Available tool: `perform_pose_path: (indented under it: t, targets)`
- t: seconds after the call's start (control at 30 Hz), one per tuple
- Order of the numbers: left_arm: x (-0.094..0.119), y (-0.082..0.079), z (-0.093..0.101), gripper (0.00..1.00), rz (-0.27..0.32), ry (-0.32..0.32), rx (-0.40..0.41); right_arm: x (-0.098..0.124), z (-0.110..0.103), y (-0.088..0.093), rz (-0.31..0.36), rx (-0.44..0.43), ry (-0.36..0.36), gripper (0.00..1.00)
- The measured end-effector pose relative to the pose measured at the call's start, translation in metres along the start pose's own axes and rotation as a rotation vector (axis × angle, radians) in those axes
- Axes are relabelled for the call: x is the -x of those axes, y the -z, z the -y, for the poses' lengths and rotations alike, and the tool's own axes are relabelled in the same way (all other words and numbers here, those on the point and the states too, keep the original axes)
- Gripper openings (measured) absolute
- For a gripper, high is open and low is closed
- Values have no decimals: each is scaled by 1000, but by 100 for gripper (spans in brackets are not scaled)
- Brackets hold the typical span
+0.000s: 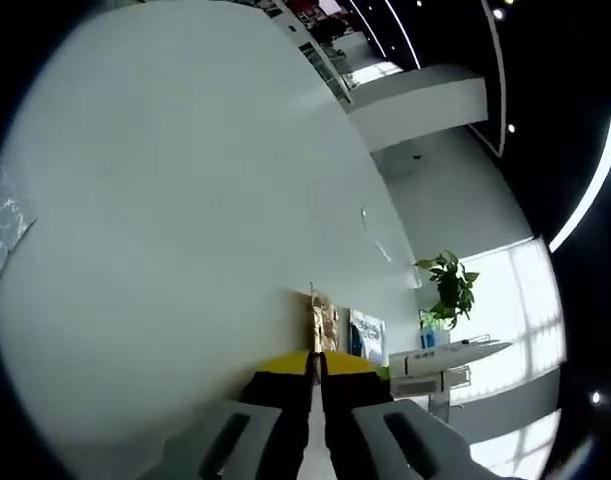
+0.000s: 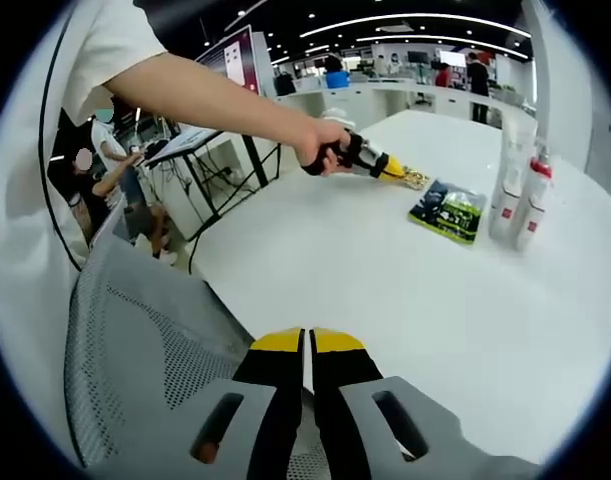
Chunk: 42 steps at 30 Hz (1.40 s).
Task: Arrange the skincare products in the storage area until every visible bottle or jar stands upright without overlapping.
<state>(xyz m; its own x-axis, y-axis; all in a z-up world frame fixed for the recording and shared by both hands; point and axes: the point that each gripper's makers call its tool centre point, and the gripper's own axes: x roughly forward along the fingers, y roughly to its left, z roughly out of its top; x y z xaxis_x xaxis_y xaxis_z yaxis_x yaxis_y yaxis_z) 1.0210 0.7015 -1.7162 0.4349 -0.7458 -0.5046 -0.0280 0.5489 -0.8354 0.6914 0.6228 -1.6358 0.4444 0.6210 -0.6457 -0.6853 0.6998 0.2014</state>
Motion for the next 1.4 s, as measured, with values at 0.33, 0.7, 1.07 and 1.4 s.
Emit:
perform_pose_path:
  t: [0.33, 0.7, 1.07, 1.4]
  targets:
    - [0, -3, 10, 14, -13, -12, -22, 1, 1, 0, 0, 10, 6, 1]
    - [-2, -4, 18, 32, -56, -95, -196, 0, 4, 2, -10, 23, 23, 1]
    - [0, 5, 15, 44, -151, -204, -532, 2, 6, 0, 1, 19, 31, 1]
    - [23, -17, -7, 57, -145, -321, -773, 2, 6, -1, 4, 25, 33, 1]
